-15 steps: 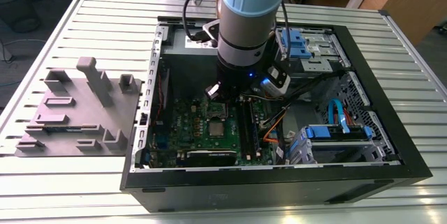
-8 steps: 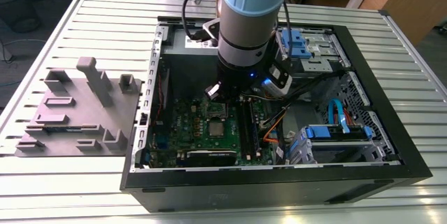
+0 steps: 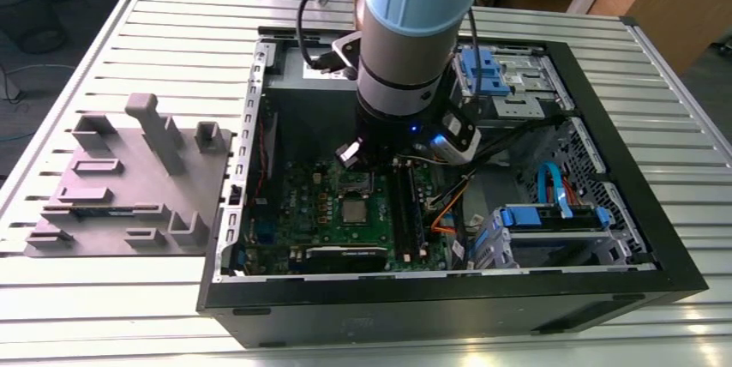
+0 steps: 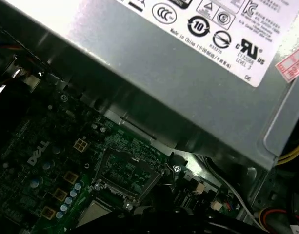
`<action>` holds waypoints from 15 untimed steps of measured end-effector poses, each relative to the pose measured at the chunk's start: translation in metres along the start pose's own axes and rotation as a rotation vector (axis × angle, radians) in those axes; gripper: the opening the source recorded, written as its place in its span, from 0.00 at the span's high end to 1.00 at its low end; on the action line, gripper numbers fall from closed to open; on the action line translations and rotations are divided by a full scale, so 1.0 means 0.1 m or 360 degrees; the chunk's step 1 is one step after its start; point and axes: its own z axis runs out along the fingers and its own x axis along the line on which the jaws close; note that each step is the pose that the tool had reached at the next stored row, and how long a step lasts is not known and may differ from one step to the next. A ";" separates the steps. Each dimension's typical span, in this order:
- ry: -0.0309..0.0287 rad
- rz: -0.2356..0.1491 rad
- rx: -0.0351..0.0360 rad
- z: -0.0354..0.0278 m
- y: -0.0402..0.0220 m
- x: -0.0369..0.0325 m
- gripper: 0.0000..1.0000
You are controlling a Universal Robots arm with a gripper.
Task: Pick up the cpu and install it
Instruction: 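Close the cpu cover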
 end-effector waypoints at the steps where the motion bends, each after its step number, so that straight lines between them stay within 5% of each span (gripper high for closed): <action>1: -0.00034 0.0000 -0.0005 -0.004 -0.012 0.007 0.89; 15: -0.00523 0.0002 -0.0084 -0.073 -0.204 0.126 0.89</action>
